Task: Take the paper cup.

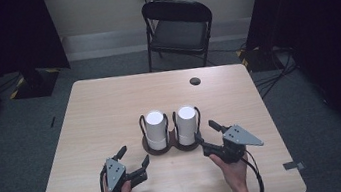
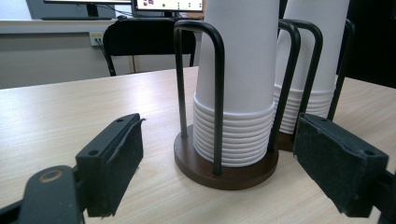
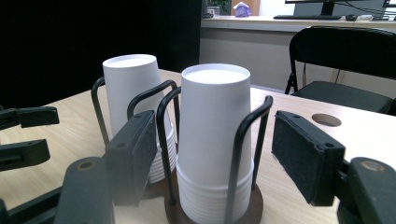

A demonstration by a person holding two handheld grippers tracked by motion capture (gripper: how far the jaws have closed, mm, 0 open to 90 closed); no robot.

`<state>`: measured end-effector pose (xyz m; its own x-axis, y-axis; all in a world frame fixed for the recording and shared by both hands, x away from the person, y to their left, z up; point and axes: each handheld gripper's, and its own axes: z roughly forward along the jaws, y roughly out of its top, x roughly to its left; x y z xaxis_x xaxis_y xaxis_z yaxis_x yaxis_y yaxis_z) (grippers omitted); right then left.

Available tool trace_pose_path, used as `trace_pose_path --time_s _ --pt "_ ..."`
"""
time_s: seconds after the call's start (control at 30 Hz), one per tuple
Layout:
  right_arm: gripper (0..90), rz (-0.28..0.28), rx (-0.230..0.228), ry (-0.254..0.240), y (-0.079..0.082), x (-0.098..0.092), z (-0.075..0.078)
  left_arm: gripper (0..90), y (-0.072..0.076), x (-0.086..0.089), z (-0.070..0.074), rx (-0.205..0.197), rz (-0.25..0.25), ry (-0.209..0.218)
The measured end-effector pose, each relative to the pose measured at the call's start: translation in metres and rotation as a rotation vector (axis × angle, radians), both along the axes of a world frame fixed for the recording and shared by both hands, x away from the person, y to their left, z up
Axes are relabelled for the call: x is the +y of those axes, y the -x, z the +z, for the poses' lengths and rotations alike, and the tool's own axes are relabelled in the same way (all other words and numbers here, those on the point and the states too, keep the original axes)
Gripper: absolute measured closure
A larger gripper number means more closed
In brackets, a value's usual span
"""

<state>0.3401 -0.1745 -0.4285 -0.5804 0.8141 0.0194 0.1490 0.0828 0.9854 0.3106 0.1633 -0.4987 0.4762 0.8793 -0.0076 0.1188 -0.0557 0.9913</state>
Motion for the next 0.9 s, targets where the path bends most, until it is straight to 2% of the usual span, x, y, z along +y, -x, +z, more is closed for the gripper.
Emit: trace_pose_path --time_s 0.13,0.3,0.53,0.57,0.73,0.9 --pt "31.8 0.012 0.005 0.0 -0.006 0.004 0.003 15.8 0.0 0.0 0.0 0.0 -0.001 -0.002" --pt "32.4 0.021 -0.018 -0.003 -0.012 0.008 0.011 15.8 0.0 0.0 0.0 -0.001 -0.002 -0.003" --pt "29.8 0.018 0.013 0.014 -0.031 0.017 0.017 15.8 0.0 0.0 0.0 0.0 -0.001 -0.002" --pt "29.9 0.012 0.011 0.024 -0.033 0.018 0.018 15.8 0.0 0.0 0.0 0.0 -0.002 -0.002" --pt "29.6 0.02 0.002 0.011 -0.041 0.021 0.022 15.8 0.0 0.0 0.0 -0.002 -0.002 -0.004" --pt "29.5 0.032 0.004 0.028 -0.047 0.028 0.024 15.8 0.0 0.0 0.0 0.0 -0.001 -0.003"
